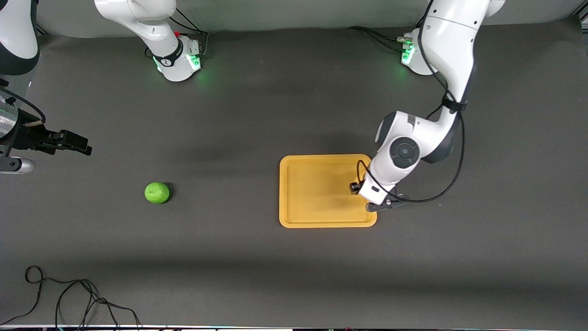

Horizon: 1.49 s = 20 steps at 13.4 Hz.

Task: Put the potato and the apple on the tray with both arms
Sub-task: 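Carry the potato with the left gripper over the yellow tray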

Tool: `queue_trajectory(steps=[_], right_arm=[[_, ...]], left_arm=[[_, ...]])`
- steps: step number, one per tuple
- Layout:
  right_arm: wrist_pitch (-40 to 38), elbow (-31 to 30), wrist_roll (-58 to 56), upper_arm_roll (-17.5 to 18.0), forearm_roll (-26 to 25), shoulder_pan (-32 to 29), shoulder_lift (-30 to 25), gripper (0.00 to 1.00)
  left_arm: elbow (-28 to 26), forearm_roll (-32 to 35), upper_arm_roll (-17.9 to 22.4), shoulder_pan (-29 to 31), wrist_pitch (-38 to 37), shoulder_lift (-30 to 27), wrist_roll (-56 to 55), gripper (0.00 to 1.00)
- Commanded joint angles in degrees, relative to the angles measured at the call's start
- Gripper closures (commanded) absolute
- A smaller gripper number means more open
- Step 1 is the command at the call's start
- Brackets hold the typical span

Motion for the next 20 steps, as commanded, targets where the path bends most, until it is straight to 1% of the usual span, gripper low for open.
queue_trajectory(steps=[1, 5, 9, 10, 11, 13, 14, 16, 20], right_arm=[[1.00, -1.03, -0.65, -0.40, 0.76, 0.55, -0.89, 0.00], [1.08, -1.03, -0.65, -0.40, 0.76, 0.55, -0.89, 0.00], [1.34, -1.03, -0.65, -0.23, 0.76, 0.55, -0.80, 0.00], [1.96, -1.38, -0.65, -0.14, 0.76, 0.64, -0.71, 0.00], [2.66, -1.82, -0.65, -0.23, 0.76, 1.16, -0.80, 0.00], [4.76, -3.05, -0.65, -0.23, 0.76, 1.78, -0.71, 0.00], [6.43, -4.19, -0.56, -0.14, 0.84, 1.87, -0.54, 0.00], [12.13, -8.31, -0.56, -0.05, 0.93, 1.87, -0.10, 0.00], [26.62, -19.11, -0.56, -0.14, 1.28, 2.22, 0.52, 0.00]], left_arm=[[4.98, -0.63, -1.26, -0.49, 0.81, 3.90, -4.85, 0.64], [4.99, -0.46, -1.44, -0.58, 5.28, 6.72, -5.04, 0.64], [4.73, -0.54, -1.44, -1.29, 6.44, 7.52, -5.12, 0.63], [4.55, -0.54, -1.44, -1.29, 6.70, 7.52, -5.12, 0.59], [4.64, -0.54, -1.44, -1.29, 6.71, 7.52, -5.12, 0.47], [4.55, -0.54, -1.44, -1.37, 6.79, 7.61, -5.21, 0.11], [4.47, -0.46, -1.44, -1.37, 7.14, 7.52, -5.21, 0.03], [4.46, -0.54, -1.44, -1.29, 7.06, 7.52, -5.21, 0.02], [5.08, 0.24, -1.18, -0.67, 4.78, 6.29, -4.77, 0.02]])
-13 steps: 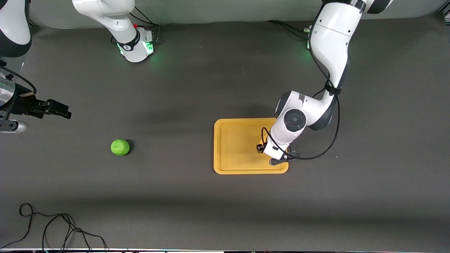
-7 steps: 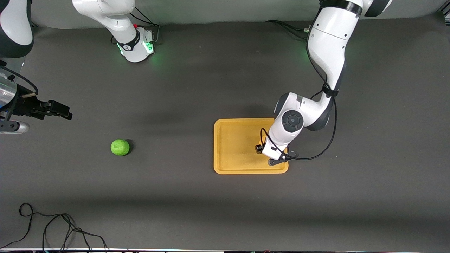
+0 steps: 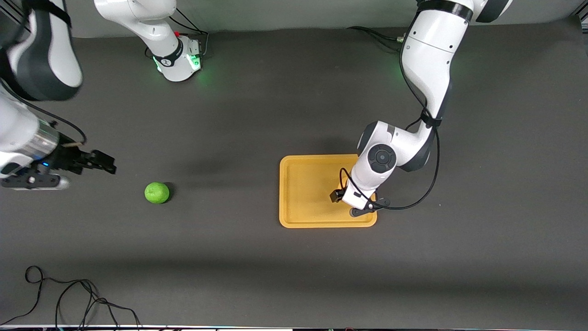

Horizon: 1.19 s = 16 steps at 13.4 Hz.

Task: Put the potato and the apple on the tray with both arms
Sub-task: 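Release the potato onto the tray while the right gripper reaches the apple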

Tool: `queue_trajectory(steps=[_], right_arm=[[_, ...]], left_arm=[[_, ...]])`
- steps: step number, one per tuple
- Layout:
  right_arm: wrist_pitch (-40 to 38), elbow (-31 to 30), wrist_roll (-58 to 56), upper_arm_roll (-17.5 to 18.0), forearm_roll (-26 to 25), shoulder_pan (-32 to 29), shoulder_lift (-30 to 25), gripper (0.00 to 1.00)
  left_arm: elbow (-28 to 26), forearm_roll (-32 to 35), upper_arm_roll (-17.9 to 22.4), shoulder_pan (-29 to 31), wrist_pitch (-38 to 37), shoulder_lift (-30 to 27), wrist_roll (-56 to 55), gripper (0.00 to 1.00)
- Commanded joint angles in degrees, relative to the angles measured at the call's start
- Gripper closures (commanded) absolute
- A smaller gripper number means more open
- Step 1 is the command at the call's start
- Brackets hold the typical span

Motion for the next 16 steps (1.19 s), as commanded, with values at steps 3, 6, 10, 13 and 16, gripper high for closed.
queue_trajectory(steps=[3, 6, 10, 13, 16], right_arm=[[14.75, -12.59, -0.56, -0.11, 0.90, 0.32, 0.74, 0.00], [23.88, -17.43, -0.65, -0.20, 0.90, 0.14, 4.69, 0.00], [33.13, -19.73, -0.82, -0.28, 0.90, -0.03, 10.14, 0.00], [39.72, -19.73, -1.00, -0.37, 0.90, -0.03, 15.32, 0.00], [42.19, -19.64, -1.09, -0.28, 0.90, -0.30, 17.36, 0.00]], left_arm=[[4.85, 1.12, 1.89, 1.40, -13.87, -4.29, 2.58, 0.02], [11.87, 3.40, 1.98, 7.19, -31.96, -9.21, 14.67, 0.02], [14.80, 11.32, 1.98, 15.89, -46.60, -17.46, 30.41, 0.03], [14.80, 11.41, 1.98, 22.22, -50.48, -22.92, 39.57, 0.04], [15.24, 10.18, 1.89, 26.89, -53.29, -26.00, 45.04, 0.04]])
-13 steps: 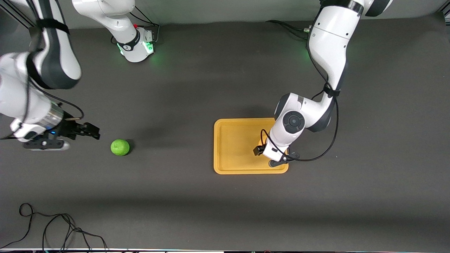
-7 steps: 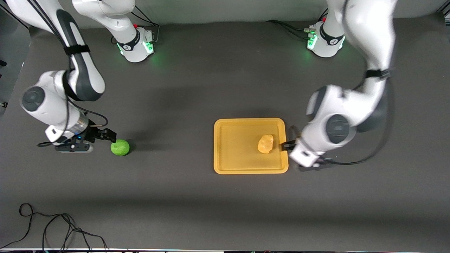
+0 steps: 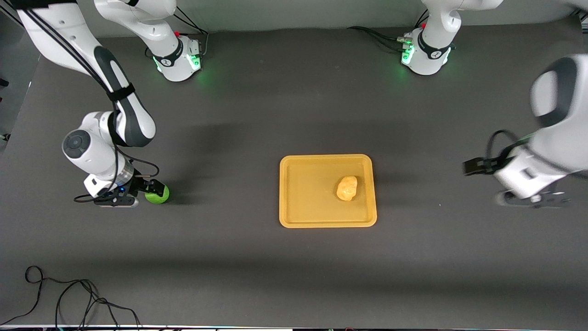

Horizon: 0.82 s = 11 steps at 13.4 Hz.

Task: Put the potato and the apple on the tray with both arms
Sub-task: 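Grasp the green apple with the right gripper while the left gripper withdraws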

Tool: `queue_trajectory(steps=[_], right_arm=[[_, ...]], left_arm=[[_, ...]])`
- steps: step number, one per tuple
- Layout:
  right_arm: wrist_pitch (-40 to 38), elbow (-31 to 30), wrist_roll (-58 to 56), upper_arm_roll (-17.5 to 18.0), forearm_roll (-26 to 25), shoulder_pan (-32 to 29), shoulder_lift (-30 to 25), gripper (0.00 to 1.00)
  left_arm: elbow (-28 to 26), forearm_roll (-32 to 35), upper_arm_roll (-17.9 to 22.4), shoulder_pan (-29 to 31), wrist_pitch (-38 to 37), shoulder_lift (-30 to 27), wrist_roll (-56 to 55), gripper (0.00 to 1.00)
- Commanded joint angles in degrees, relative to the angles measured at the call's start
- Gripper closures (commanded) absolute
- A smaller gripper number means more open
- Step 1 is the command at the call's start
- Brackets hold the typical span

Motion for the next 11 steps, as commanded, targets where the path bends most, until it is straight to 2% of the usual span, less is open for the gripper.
queue_trajectory(steps=[1, 6, 7, 9, 10, 11], right_arm=[[1.49, 0.32, -1.09, -0.07, 0.87, 0.12, 1.32, 0.00], [0.88, 0.41, -1.88, -0.07, 0.87, 0.03, 3.44, 0.00], [0.79, 0.41, -1.88, -0.07, 0.87, 0.03, 3.44, 0.07], [0.44, 0.58, -1.97, -0.07, 0.78, 0.12, 3.17, 0.50], [-0.78, 0.93, -1.97, -0.07, 0.78, 0.12, 2.82, 0.61], [-2.45, 1.63, -1.97, -0.07, 0.87, 0.12, 2.04, 0.64]], left_arm=[[-0.03, -0.36, -0.84, 3.25, -3.27, -2.95, 4.21, 0.04], [-0.03, -0.71, -0.75, 5.82, -5.83, -4.54, 8.45, 0.08], [0.06, -1.58, -0.75, 5.73, -6.09, -4.80, 7.66, 0.08], [0.41, -1.67, -0.67, 5.81, -6.44, -4.98, 7.74, 0.08], [0.41, -1.59, -0.58, 5.82, -6.45, -5.15, 8.00, 0.08], [0.32, -1.67, -0.32, 5.82, -6.79, -5.24, 8.18, 0.08]])
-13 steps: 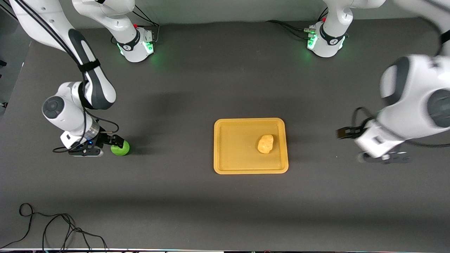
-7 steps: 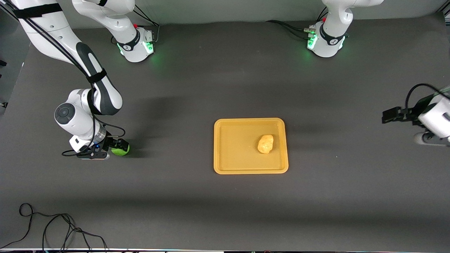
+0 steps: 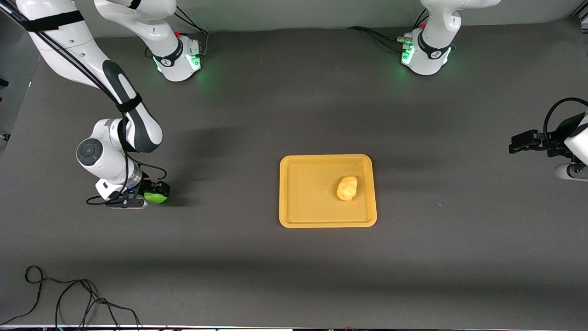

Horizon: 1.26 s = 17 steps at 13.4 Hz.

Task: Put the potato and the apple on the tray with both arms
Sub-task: 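Grasp the green apple with the right gripper while the left gripper withdraws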

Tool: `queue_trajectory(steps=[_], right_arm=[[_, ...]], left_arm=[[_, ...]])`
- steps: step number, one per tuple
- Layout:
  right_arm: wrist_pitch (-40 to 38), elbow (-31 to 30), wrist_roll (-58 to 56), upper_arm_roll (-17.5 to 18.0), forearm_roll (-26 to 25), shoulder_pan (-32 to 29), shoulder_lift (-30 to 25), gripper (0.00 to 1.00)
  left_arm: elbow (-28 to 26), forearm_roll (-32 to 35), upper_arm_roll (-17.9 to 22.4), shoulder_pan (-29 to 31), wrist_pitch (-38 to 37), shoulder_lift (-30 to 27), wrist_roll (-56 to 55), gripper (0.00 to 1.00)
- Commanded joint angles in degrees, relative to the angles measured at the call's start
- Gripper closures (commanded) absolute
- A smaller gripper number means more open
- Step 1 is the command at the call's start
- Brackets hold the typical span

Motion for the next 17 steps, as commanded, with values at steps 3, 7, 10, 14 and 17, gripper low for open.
queue_trajectory(steps=[3, 7, 10, 14, 17], right_arm=[[-14.53, 6.56, -1.86, -0.15, 0.78, 0.19, -6.88, 0.64], [-40.27, 24.63, -1.77, -0.24, 0.78, 0.37, -10.50, 0.64], [-50.43, 37.31, -0.20, 0.29, 0.26, 4.21, -9.80, 0.65], [-51.67, 45.58, 14.62, 0.20, -1.68, 16.77, -6.12, 0.66], [-54.47, 56.11, 27.01, 0.20, -3.69, 26.09, 2.73, 0.69]], left_arm=[[0.22, -0.07, -0.04, 0.50, -1.91, -1.10, 0.99, 0.08], [0.22, 0.10, -0.04, 0.50, -1.91, -1.10, 1.08, 0.08], [0.22, 0.10, -0.04, 0.41, -1.91, -1.10, 0.99, 0.08], [0.22, 0.10, -0.04, 0.41, -1.82, -1.10, 0.99, 0.08], [0.22, 0.10, -0.04, 0.41, -1.65, -1.02, 0.99, 0.08]])
